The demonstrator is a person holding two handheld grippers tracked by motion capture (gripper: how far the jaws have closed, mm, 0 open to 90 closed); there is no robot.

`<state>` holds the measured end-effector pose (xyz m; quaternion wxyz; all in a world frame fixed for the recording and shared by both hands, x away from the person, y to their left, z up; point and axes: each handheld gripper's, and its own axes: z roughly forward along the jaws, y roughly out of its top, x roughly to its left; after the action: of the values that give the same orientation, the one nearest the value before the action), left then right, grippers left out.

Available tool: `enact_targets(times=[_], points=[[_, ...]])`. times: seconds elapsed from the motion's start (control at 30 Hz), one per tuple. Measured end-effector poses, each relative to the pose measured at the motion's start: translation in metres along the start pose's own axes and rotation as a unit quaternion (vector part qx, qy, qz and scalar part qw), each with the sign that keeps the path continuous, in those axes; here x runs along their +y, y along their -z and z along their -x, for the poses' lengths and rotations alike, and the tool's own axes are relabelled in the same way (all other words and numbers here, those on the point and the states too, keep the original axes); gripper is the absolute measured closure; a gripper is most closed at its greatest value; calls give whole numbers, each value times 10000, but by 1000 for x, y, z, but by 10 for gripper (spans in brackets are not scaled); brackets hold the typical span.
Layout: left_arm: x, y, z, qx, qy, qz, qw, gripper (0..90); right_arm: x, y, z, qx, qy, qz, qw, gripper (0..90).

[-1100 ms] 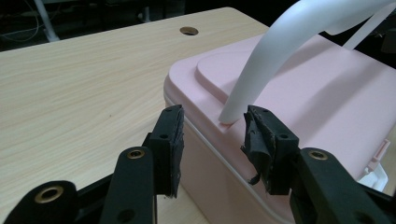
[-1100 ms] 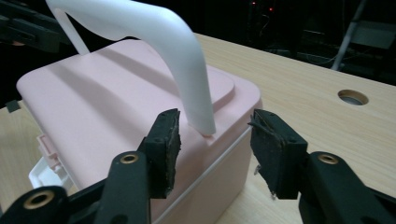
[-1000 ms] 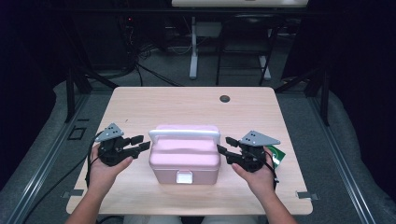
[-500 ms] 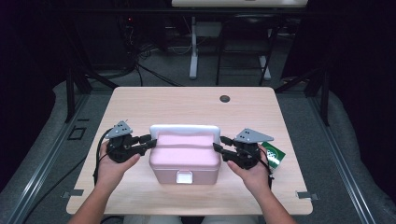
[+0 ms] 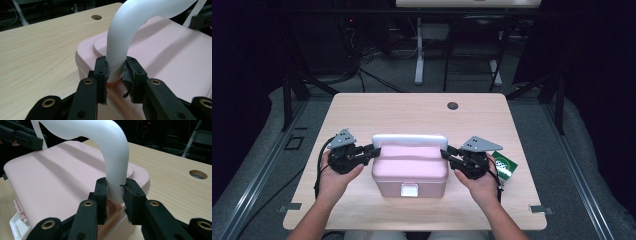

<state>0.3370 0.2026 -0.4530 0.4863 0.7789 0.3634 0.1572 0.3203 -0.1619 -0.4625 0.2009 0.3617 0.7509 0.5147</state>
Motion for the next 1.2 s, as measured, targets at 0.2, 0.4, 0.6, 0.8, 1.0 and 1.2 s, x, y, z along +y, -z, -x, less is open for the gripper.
enact_targets(times=[0.2,0.4,0.6,0.8,1.0,1.2], points=[[0,0,2,64,-36,-6,10000,728,0,0,0,-20,24,17,10000,734],[0,2,3,82,-39,-24,10000,729,-1,0,-2,-10,26,29,10000,735],[-1,4,3,62,-32,-39,10000,730,-1,0,-4,-5,36,17,10000,735],[-1,5,3,51,-30,-41,10000,731,0,0,-4,5,15,8,10000,735],[0,6,3,62,-10,-46,10000,731,0,0,-5,4,-20,21,10000,735],[2,9,2,38,12,-20,10000,731,3,1,-6,21,-5,55,10000,736]])
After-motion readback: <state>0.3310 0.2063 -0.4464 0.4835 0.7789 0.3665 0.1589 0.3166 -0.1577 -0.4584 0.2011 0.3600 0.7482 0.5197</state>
